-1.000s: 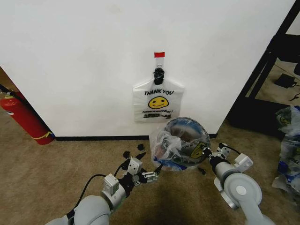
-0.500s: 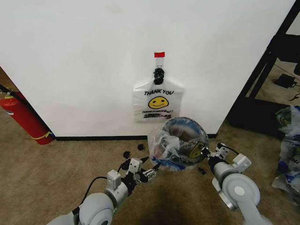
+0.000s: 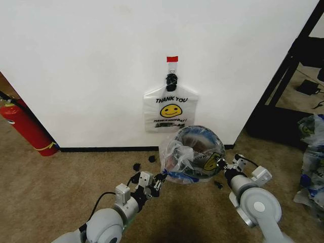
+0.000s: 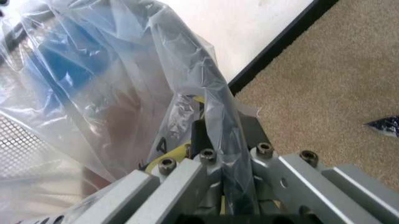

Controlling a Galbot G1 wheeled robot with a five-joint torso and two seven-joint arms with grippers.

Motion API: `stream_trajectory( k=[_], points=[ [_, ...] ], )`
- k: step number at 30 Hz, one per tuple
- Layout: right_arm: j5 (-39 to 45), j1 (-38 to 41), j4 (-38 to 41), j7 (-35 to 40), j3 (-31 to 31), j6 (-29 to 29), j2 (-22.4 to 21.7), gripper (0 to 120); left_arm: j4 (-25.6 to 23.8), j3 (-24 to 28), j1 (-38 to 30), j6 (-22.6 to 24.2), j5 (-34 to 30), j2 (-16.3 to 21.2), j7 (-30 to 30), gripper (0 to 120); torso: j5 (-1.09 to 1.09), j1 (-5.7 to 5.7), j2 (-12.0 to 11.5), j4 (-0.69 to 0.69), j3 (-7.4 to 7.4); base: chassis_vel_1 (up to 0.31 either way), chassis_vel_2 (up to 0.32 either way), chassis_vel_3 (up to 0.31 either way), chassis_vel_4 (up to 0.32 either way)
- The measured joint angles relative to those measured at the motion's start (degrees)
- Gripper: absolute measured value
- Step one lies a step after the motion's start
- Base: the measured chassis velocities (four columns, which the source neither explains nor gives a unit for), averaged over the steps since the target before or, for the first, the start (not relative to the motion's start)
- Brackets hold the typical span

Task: Pick up the garbage bag from the wall and place it over the trash bin.

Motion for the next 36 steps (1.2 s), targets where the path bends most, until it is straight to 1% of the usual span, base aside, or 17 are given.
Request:
stream_trajectory(
  k=[4,10,14,19,27,30,33,34,36],
  points=[
    [1.0,0.1,0.4,0.3,0.0,0.0,0.4,0,0.0,0.6,-0.2,0.1,-0.5,0.3,-0.3,0,0.0,0.0,0.0,0.0,0.0,0.0,0.0,0.0,0.0],
    [3.0,-0.2,1.6,1.0,0.0,-0.4,1.0,0,1.5,2.1,0.3,-0.1,1.2,-0.7,-0.3,0,0.0,0.0,0.0,0.0,0.0,0.0,0.0,0.0,0.0],
    [3.6,-0.8,2.8,1.5,-0.5,-1.2,1.0,0,4.2,3.6,-1.9,-0.4,1.9,-2.0,-0.7,0,0.0,0.0,0.0,0.0,0.0,0.0,0.0,0.0,0.0],
    [3.6,-1.4,3.3,1.9,-1.3,-2.0,1.0,0,6.2,3.9,-3.8,-0.6,1.9,-3.3,-1.6,0,0.01,0.0,0.0,0.0,0.0,0.0,0.0,0.0,0.0],
    [3.1,-1.4,3.3,2.2,-2.3,-2.4,1.8,0,9.3,4.3,-4.5,-1.7,3.0,-5.4,-2.9,0,-0.01,0.0,0.0,0.0,0.0,0.0,0.0,0.0,0.0],
    [2.4,-1.4,2.9,1.9,-2.4,-2.4,1.8,0,9.1,4.0,-4.0,-1.8,2.9,-5.2,-3.0,0,-0.02,0.0,0.0,-0.01,0.0,0.0,0.0,0.0,0.0],
    [1.9,-0.8,1.5,1.4,-2.1,-2.2,1.4,0,6.8,2.9,-2.4,-1.1,2.8,-3.4,-3.1,0,0.02,0.0,0.0,0.01,0.0,0.0,0.0,0.0,0.0],
    [1.8,-0.6,1.0,1.3,-1.9,-2.0,1.2,0,5.6,2.3,-1.6,-0.5,2.8,-2.3,-3.2,0,0.0,0.0,0.0,0.02,0.0,0.0,0.0,0.0,0.0],
    [1.5,-0.2,0.5,1.0,-1.5,-1.5,1.1,0,3.6,1.3,-0.3,1.1,3.1,-0.7,-3.1,7,0.0,0.0,0.0,-0.01,0.0,0.0,0.0,0.0,0.0]
  ],
)
